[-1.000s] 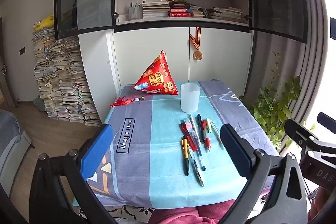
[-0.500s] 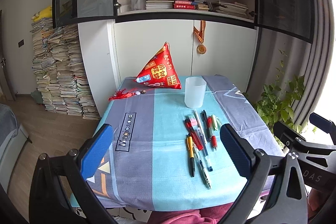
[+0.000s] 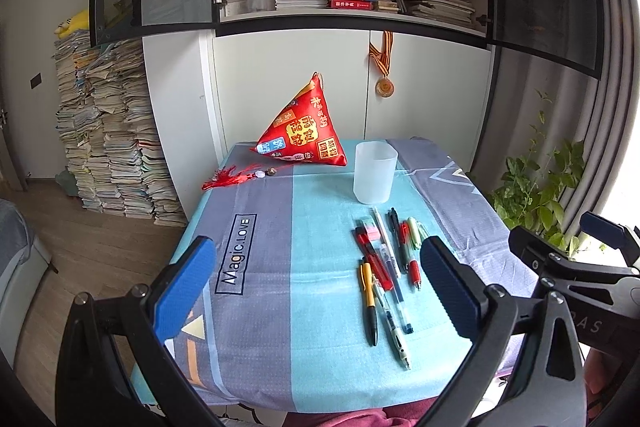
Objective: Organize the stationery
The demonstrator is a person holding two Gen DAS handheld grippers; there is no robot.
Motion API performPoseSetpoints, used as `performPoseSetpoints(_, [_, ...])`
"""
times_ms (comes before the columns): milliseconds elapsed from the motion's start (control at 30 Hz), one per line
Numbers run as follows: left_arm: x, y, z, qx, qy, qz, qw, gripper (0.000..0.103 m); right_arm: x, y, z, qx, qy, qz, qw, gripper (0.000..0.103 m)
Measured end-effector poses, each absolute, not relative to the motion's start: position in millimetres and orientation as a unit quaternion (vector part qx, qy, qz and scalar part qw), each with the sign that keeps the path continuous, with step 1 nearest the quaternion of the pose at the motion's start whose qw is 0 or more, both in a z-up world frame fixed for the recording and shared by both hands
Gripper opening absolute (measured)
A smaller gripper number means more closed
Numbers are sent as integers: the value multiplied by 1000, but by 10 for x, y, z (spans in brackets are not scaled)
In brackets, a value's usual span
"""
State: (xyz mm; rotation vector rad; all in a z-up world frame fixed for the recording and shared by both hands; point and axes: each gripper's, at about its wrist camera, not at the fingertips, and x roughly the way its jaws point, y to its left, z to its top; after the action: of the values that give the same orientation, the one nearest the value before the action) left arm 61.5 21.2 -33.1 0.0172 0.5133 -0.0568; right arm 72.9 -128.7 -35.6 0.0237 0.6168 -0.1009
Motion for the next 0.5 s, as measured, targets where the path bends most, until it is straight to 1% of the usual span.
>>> performPoseSetpoints(500, [535,259,-322,5,252,-25,967,102,719,-1228,-381,10,305,-48,951,101])
